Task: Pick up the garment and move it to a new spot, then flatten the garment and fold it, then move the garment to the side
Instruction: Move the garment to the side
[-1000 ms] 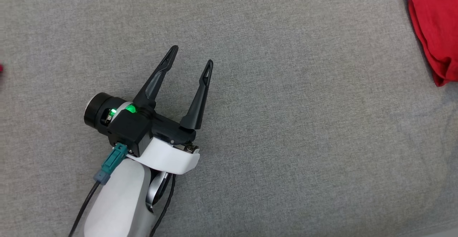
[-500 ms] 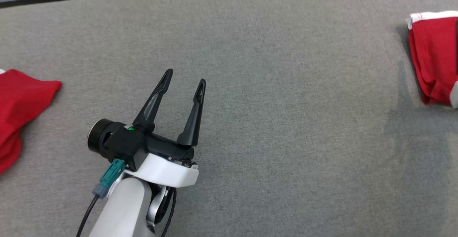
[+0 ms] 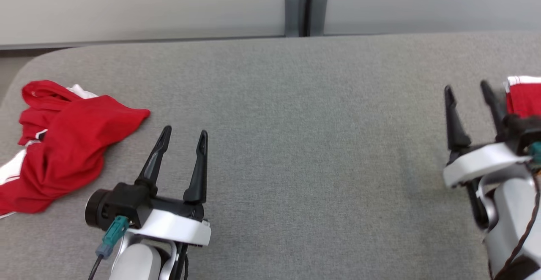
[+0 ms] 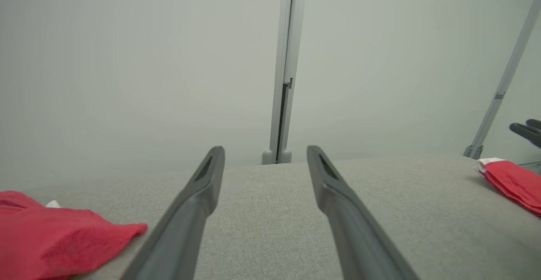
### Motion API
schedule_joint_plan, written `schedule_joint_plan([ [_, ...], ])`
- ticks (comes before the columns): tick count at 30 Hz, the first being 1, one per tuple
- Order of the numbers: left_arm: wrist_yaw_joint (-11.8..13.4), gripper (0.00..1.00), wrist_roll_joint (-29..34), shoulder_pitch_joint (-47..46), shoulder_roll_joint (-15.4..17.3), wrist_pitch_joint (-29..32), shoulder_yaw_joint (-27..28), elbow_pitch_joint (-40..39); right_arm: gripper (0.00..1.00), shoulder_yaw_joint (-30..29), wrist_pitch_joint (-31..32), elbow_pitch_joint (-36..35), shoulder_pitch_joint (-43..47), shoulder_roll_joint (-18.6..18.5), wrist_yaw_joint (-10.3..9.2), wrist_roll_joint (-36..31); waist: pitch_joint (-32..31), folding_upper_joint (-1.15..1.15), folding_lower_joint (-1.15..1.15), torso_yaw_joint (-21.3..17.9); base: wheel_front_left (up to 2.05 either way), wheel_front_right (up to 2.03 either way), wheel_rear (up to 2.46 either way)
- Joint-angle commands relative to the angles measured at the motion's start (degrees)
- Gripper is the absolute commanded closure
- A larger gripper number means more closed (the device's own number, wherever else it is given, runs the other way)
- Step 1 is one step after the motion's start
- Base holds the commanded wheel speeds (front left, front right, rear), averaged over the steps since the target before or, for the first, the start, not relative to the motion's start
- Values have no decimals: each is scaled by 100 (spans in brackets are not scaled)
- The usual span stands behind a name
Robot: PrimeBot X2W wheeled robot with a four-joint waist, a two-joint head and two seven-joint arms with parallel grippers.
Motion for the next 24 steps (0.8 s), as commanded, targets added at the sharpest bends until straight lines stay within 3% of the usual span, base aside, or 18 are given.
schedule_joint_plan([
  [1, 26, 0, -10, 96, 16, -1, 46, 41, 0, -4, -5, -68, 184, 52, -3, 28, -241, 0, 0, 169, 0, 0, 0],
  [12, 144, 0, -50, 825, 18, -1, 195, 378, 0, -129, -5, -909, 1598, 891, -3, -325, -873, 0, 0, 210, 0, 0, 0],
  [24, 84, 0, -50, 1025, 16, -1, 164, 252, 0, -331, -5, -1348, 2349, 1066, -3, -588, -1008, 0, 0, 194, 0, 0, 0],
])
